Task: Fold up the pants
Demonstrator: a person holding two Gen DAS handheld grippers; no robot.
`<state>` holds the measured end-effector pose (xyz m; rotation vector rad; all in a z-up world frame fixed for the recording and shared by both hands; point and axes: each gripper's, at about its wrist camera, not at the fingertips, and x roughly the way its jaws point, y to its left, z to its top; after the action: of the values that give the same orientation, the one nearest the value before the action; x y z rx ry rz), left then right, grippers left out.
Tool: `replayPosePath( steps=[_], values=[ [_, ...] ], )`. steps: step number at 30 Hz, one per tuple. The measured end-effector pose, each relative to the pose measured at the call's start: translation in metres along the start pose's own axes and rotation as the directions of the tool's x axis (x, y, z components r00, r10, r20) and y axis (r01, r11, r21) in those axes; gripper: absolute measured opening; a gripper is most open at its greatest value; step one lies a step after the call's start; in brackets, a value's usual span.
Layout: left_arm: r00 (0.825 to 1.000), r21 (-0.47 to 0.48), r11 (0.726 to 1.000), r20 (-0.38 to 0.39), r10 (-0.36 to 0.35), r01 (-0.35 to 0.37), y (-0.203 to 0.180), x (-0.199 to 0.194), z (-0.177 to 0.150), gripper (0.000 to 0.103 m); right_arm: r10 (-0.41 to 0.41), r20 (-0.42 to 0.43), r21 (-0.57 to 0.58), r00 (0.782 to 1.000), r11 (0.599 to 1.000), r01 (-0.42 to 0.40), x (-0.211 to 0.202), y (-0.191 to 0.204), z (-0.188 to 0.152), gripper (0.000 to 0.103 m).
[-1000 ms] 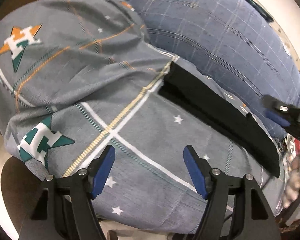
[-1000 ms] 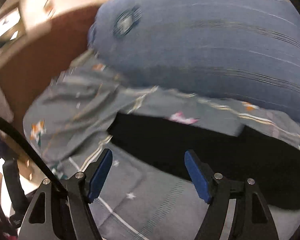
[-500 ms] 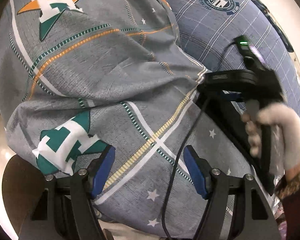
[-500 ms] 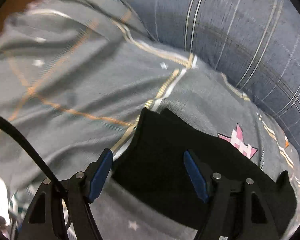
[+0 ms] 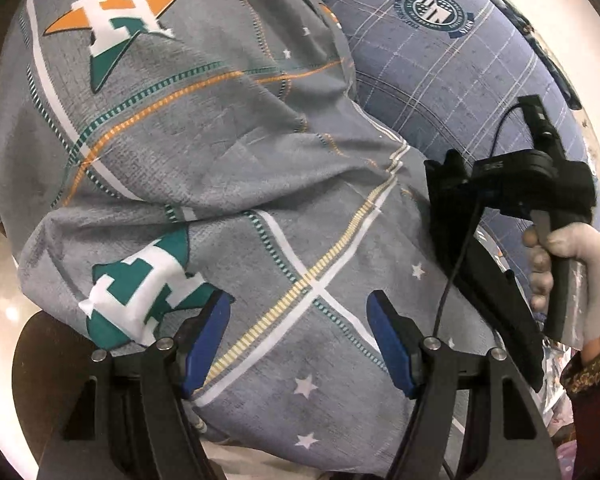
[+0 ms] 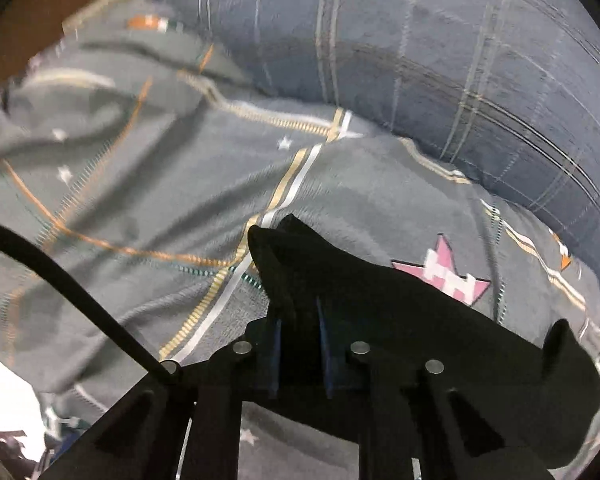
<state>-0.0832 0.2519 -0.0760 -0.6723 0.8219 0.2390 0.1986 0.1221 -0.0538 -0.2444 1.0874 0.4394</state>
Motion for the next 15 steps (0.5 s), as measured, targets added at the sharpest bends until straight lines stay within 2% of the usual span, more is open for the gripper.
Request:
replayPosePath(
  steps=[4, 8, 15],
  values=[
    [1.000, 0.035, 0.999, -0.010, -0.009, 0.009, -0.014, -0.001, -0.003, 0.070, 0.075, 0.063, 0.081, 0.995, 0.993, -0.080, -0.027, -0.025, -0.011, 0.015],
    [1.000, 0.079, 0.997, -0.022, -0.018, 0.020, -0.032, -0.002, -0.008, 0.070, 0.131, 0.138, 0.186, 0.982, 0.970, -0.156, -0.060, -0.077, -0.034, 0.015],
    [0.995, 0.189, 0.979, -0.074, -0.062, 0.075, -0.083, 0.011, -0.007, 0.070, 0.136, 0.211, 0.391, 0.968, 0.896, -0.211, -0.080, -0.182, -0.091, 0.015]
  ],
)
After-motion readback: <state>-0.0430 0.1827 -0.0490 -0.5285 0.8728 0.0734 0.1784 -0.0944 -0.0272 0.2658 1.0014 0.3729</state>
